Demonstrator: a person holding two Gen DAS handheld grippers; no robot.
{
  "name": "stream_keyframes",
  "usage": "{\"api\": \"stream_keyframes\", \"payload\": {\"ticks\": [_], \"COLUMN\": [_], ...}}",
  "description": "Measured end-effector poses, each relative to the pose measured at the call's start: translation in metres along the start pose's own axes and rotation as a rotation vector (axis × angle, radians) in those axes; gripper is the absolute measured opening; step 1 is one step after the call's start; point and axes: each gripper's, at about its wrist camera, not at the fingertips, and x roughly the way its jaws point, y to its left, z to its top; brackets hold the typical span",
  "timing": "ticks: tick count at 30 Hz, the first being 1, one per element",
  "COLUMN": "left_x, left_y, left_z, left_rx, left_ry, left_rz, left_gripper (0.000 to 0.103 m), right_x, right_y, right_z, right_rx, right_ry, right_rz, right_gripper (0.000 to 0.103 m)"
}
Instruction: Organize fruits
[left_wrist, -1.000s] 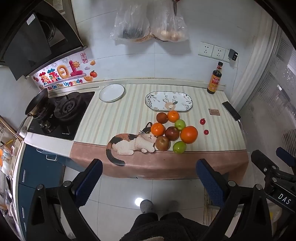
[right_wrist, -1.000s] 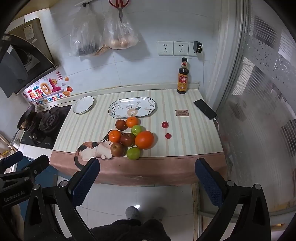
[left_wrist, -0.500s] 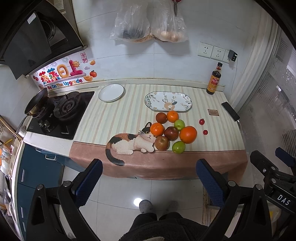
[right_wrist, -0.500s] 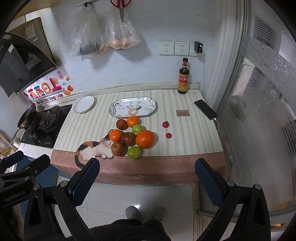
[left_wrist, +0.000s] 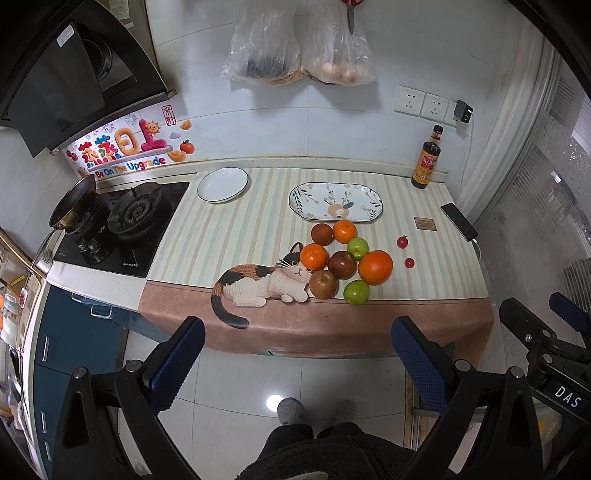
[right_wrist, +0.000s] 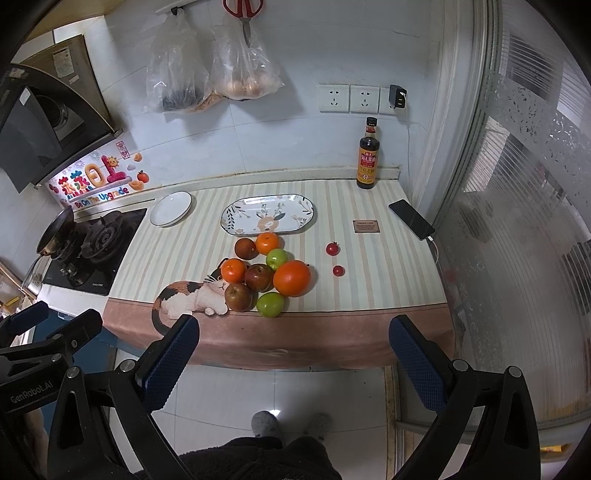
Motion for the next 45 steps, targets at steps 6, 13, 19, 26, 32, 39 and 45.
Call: {"api": "stream_keyframes", "payload": {"ticks": [6, 13, 19, 26, 32, 39, 45], "left_x": [-0.002, -0.003, -0.008, -0.013, -0.013, -0.014, -0.018], "left_y": [0.001, 0.001, 0.003, 0.002, 0.002, 0.003, 0.005], "left_z": [0.000, -0.002, -0.003, -0.004, -0.004, -0.005, -0.003], "left_rx": [-0.002, -0.001, -0.001, -0.002, -0.003, -0.002, 0.001], "left_ry": [0.000, -0.001, -0.005, -0.007, -0.007, -0.012, -0.017], "left_rz": [0.000, -0.001, -0.003, -0.005, -0.004, -0.007, -0.012], "left_gripper": [0.103, 0.103, 0.103, 0.103, 0.103, 0.103, 0.103], "right_x": [-0.002, -0.007, -0.021, -0.020, -0.020, -0.022, -0.023], "right_y": [0.003, 0.006, 0.013, 0.010, 0.009, 0.009, 0.012], "right_z": [0.000, 0.001, -0.001, -0.005, -0.006, -0.006, -0.005], "right_rx": [0.002, 0.004, 0.007, 0.008, 0.007, 0.007, 0.023], "right_ry": [-0.003, -0.003, -0.005, -0.010, -0.011, -0.015, -0.023], "right_rz": [0.003, 0.007, 0.016, 0.011, 0.015, 0.020, 0.021], "right_gripper": [0.103, 0.103, 0.103, 0.103, 0.103, 0.103, 0.103]}}
